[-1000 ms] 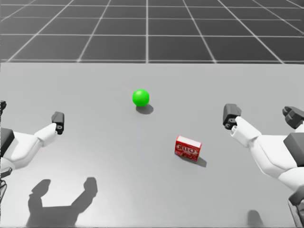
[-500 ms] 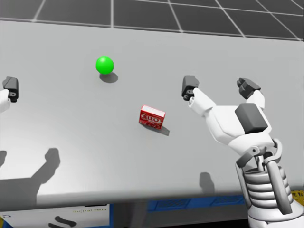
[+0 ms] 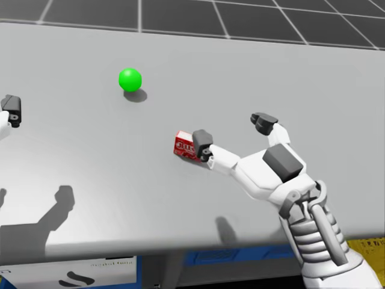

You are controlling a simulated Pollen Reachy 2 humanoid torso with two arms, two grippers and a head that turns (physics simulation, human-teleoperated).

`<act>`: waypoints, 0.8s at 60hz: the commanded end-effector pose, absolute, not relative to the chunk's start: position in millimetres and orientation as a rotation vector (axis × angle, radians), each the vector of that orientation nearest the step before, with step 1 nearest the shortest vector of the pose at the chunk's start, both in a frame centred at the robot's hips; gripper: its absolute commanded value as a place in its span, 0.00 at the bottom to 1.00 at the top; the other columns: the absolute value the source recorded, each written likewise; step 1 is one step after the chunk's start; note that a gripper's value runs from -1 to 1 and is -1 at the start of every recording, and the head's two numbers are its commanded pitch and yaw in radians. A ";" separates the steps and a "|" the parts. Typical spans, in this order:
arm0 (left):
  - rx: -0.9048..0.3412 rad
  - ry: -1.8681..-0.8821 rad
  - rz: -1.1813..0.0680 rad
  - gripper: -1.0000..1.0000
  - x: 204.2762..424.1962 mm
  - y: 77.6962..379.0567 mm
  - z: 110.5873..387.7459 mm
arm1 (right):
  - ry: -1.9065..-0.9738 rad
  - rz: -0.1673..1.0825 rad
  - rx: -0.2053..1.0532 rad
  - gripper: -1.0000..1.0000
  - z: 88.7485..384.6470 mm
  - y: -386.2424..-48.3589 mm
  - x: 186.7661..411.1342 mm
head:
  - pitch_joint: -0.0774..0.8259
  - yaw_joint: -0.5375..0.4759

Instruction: Watch the red light. When it turns green, pick up the object.

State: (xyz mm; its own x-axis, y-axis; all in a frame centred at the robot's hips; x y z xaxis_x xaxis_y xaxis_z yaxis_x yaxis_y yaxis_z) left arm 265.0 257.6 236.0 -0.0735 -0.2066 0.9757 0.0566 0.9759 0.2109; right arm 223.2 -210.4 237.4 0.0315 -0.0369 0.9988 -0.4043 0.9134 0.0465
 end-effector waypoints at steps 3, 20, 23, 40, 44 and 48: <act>0.116 -1.629 -0.217 0.00 264.9 257.3 235.7 | -1.446 0.428 0.471 0.00 216.5 -213.0 240.8 | 0.83 0.34; 0.115 -1.629 -0.216 0.00 265.0 257.7 235.7 | -1.345 0.629 0.401 0.00 175.9 -203.2 273.7 | 0.84 0.35; 0.115 -1.629 -0.216 0.00 265.0 257.8 235.8 | -1.330 0.656 0.403 0.00 170.0 -201.0 278.8 | 0.84 0.35; 0.117 -1.629 -0.214 0.00 265.0 258.0 236.2 | -1.273 0.681 0.436 0.00 152.0 -191.5 315.8 | 0.84 0.35; 0.117 -1.630 -0.213 0.00 265.1 258.2 236.2 | -1.258 0.674 0.445 0.00 149.2 -188.1 323.1 | 0.84 0.35; 0.116 -1.630 -0.213 0.00 265.0 258.4 236.3 | -1.249 0.684 0.442 0.00 146.1 -184.5 328.3 | 0.84 0.36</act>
State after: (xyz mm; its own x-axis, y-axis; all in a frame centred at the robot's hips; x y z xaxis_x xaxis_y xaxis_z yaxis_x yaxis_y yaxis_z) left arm 265.0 258.1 236.1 -0.0714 -0.2046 0.9762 0.0542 0.9765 0.2086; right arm 312.4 -191.4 153.6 0.1443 0.2178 0.9653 -0.6731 0.7366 -0.0656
